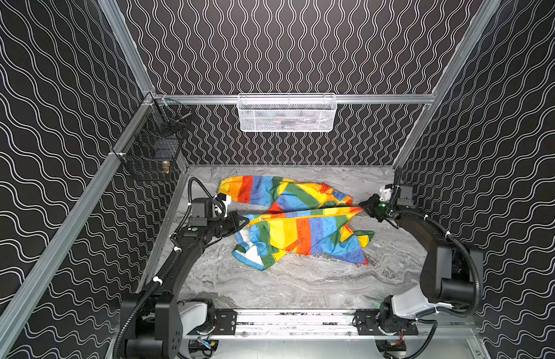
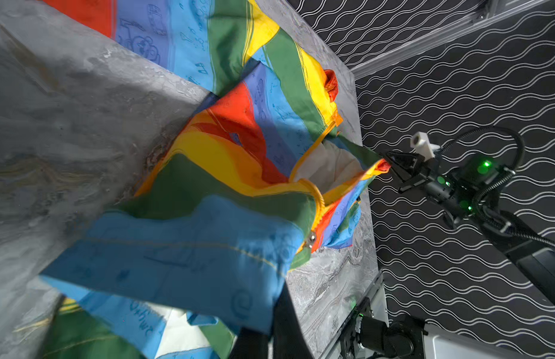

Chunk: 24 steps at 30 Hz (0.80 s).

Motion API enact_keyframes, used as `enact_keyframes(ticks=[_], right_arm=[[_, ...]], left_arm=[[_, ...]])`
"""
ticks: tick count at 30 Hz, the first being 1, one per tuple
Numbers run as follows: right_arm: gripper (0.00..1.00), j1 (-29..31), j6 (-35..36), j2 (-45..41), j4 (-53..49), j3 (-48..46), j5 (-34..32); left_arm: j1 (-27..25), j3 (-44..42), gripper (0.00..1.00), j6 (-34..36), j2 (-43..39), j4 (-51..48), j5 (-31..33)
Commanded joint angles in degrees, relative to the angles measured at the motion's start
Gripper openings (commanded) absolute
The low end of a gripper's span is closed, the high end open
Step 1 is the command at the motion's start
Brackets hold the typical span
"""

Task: Zip up the jacket

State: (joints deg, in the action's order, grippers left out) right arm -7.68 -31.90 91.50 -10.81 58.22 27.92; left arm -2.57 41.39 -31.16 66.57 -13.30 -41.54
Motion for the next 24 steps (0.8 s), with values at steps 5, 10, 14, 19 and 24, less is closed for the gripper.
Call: enact_keyframes(ticks=[5, 10, 14, 19, 24], right_arm=[[0.00, 2.90, 2.36, 12.45, -2.92, 8.38, -4.52], [0.06, 7.81, 3.94, 22.09, -7.68, 19.30, -9.99], [0.42, 8.56, 3.25, 24.60, -8.86, 23.62, -12.78], [0.60, 8.66, 2.38, 20.54, -6.40, 23.06, -13.56], [0.60, 11.34, 2.10, 17.63, -2.99, 21.73, -10.40]], left_arm=[[-0.07, -3.64, 0.00, 0.27, -2.46, -2.48, -0.96], [-0.07, -4.74, 0.00, 0.28, -1.97, -4.03, -0.24], [-0.07, -4.61, 0.00, 0.07, -1.49, -5.31, 0.89], [-0.07, -4.59, 0.00, 0.13, -1.48, -5.77, 0.77], [-0.07, -4.58, 0.00, -0.14, -1.36, -5.25, 0.67]])
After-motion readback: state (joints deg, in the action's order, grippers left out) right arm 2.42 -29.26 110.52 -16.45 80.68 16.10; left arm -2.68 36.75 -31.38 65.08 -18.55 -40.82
